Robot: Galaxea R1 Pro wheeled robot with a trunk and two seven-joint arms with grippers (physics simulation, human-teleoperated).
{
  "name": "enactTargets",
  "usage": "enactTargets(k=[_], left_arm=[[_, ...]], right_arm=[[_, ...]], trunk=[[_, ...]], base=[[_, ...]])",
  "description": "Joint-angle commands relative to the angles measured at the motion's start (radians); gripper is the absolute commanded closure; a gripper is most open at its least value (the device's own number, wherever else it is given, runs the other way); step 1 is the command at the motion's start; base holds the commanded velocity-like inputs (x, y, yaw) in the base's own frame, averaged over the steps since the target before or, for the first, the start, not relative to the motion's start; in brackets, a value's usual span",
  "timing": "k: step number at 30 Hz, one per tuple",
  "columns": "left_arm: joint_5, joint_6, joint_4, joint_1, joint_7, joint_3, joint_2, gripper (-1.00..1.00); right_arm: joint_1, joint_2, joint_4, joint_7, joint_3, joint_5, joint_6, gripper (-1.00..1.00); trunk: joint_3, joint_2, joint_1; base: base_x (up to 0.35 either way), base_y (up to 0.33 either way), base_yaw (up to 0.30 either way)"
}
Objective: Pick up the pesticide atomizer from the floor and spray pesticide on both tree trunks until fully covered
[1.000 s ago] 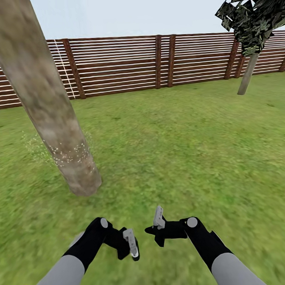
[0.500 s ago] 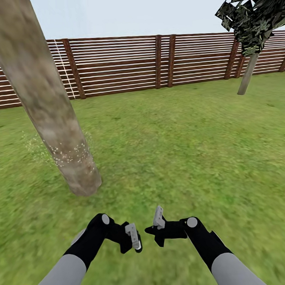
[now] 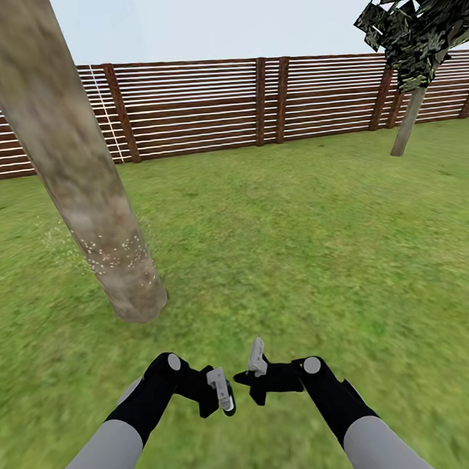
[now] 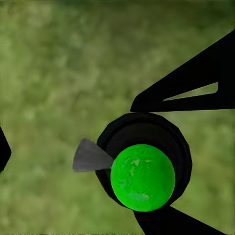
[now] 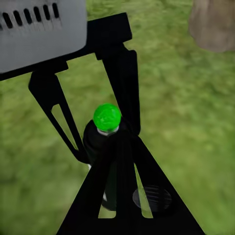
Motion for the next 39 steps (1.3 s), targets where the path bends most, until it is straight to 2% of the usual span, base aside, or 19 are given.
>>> enactTargets(k=[1,13,21,30,35,39], left_arm=[[-0.001,0.01,-0.002,0.0,-0.005,-0.001,-0.001,1.0],[0.002,0.004,-0.003,-0.009,-0.006,0.004,-0.009,1.0],[0.002,0.004,-0.002,-0.011,-0.006,0.004,-0.026,1.0],[0.002,0.004,-0.002,-0.011,-0.006,0.004,-0.026,1.0],[-0.001,0.001,0.01,-0.01,-0.006,0.009,-0.004,1.0],[-0.002,0.0,0.012,-0.005,-0.006,0.01,0.06,1.0]], right_arm=[[0.0,0.001,-0.001,0.001,-0.001,0.011,-0.009,1.0],[0.0,0.001,-0.001,0.001,-0.002,0.011,-0.009,1.0],[0.0,0.001,-0.001,0.001,-0.002,0.011,-0.009,1.0],[0.0,0.001,-0.001,0.001,-0.002,0.011,-0.009,1.0],[0.0,0.001,-0.001,0.001,-0.003,0.011,-0.01,1.0],[0.0,0.0,-0.001,0.001,-0.003,0.011,-0.01,1.0]], trunk=[[-0.001,0.0,0.0],[-0.001,0.0,0.0],[-0.001,0.0,0.0],[-0.001,0.0,0.0],[-0.001,0.0,0.0],[-0.001,0.0,0.0]], base=[[0.0,0.0,0.0],[0.0,0.0,0.0],[0.0,0.0,0.0],[0.0,0.0,0.0],[0.0,0.0,0.0],[0.0,0.0,0.0]])
